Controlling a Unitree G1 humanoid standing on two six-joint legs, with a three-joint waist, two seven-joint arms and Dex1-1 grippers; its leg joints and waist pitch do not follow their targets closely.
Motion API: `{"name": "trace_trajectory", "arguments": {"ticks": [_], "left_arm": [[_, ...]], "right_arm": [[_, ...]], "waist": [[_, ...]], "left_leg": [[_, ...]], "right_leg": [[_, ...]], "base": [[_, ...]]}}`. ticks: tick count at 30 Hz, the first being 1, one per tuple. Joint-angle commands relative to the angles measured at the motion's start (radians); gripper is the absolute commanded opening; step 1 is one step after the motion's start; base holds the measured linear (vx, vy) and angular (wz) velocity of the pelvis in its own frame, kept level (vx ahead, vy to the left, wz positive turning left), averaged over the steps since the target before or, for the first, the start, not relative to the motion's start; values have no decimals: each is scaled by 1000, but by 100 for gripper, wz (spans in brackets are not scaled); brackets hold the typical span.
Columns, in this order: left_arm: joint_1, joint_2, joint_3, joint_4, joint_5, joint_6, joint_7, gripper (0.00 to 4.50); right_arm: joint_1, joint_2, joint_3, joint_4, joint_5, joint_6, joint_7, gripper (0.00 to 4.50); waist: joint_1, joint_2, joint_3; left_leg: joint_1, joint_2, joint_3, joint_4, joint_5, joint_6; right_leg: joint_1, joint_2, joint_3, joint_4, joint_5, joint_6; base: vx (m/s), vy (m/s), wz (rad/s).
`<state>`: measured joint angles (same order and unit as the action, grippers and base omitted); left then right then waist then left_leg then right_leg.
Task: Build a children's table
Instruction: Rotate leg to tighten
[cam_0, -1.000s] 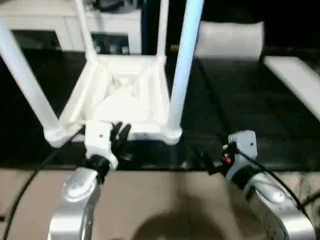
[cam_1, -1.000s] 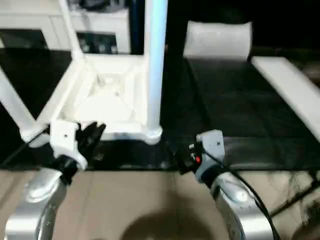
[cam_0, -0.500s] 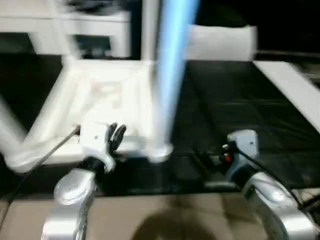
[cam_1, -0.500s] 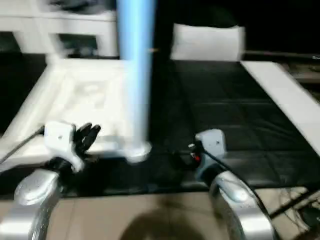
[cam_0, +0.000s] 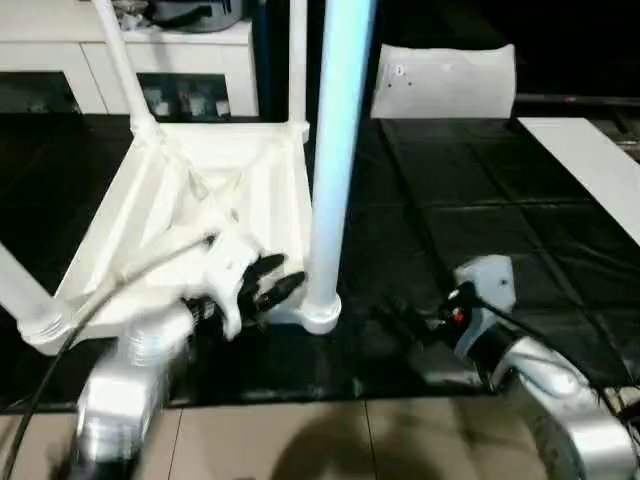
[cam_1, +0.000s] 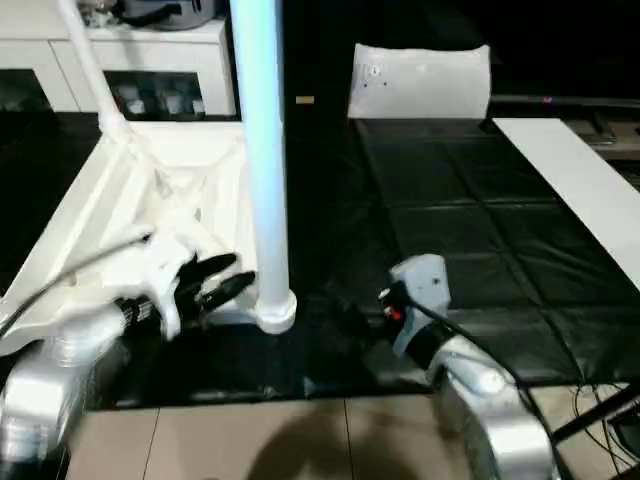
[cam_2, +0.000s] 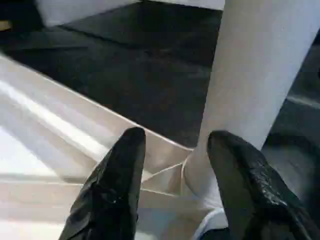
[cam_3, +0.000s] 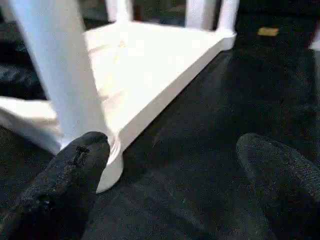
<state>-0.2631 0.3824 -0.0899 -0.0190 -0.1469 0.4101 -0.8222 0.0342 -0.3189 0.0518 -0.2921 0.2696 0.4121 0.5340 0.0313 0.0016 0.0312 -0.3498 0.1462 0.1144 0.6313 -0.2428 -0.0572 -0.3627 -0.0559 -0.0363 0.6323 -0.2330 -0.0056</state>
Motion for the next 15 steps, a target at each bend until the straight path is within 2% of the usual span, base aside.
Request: {"name": "trace_trajectory", "arguments": {"ticks": [1,2,3,4,5,6,11,12,14,15], "left_arm": [[-31,23,-32,55,0,-12,-72,260],[-53,40,-42,81,4,-15,-104,270],[-86,65,-56,122,7,-15,-151,280],[-110,84,-66,150,11,-16,-188,294],[-130,100,-74,174,13,-17,-218,304],[-130,100,-74,174,13,-17,-218,311],[-191,159,-123,256,30,-35,-326,311],[-203,164,-132,283,40,-52,-334,311],[-212,165,-138,310,52,-72,-334,311],[-224,165,-143,350,70,-103,-327,295]], "right_arm": [[-24,-16,6,14,12,-5,35,450],[-30,-24,6,20,16,-5,48,450],[-39,-38,8,26,17,-7,66,450],[-46,-49,10,29,18,-8,80,450],[-52,-58,12,31,18,-9,90,450],[-52,-58,12,31,18,-9,90,450],[-65,-98,15,38,27,-13,136,450],[-66,-103,16,39,29,-16,146,450],[-66,-106,19,40,28,-19,153,450],[-63,-106,25,44,21,-26,161,450]], "waist": [[-1,-3,-29],[0,-3,-32],[0,-2,-32],[0,8,-34],[-1,2,-37],[0,1,-38],[3,3,-38],[1,0,-37],[2,0,-37],[3,1,-35]], "left_leg": [[1,62,-11,-102,-185,22],[4,63,-5,-101,-168,25],[0,64,-4,-102,-146,29],[0,65,-4,-101,-136,28],[1,65,-2,-99,-114,30],[-2,67,-1,-98,-88,34],[1,69,5,-96,-80,46],[-2,72,7,-98,-80,45],[-1,73,8,-98,-101,43],[-1,73,9,-99,-106,42]], "right_leg": [[37,-80,50,-82,-143,-196],[34,-82,50,-82,-133,-201],[35,-83,50,-81,-120,-203],[35,-84,50,-79,-104,-205],[35,-82,50,-77,-61,-210],[38,-84,49,-71,-7,-224],[37,-85,48,-71,-3,-244],[38,-86,47,-70,2,-251],[37,-87,48,-73,-31,-250],[36,-87,48,-76,-45,-249]], "base": [[0,0,0],[0,0,0],[0,0,0],[0,0,0],[0,0,0],[0,0,0],[0,0,0],[0,0,0],[0,0,0],[0,0,0]]}}
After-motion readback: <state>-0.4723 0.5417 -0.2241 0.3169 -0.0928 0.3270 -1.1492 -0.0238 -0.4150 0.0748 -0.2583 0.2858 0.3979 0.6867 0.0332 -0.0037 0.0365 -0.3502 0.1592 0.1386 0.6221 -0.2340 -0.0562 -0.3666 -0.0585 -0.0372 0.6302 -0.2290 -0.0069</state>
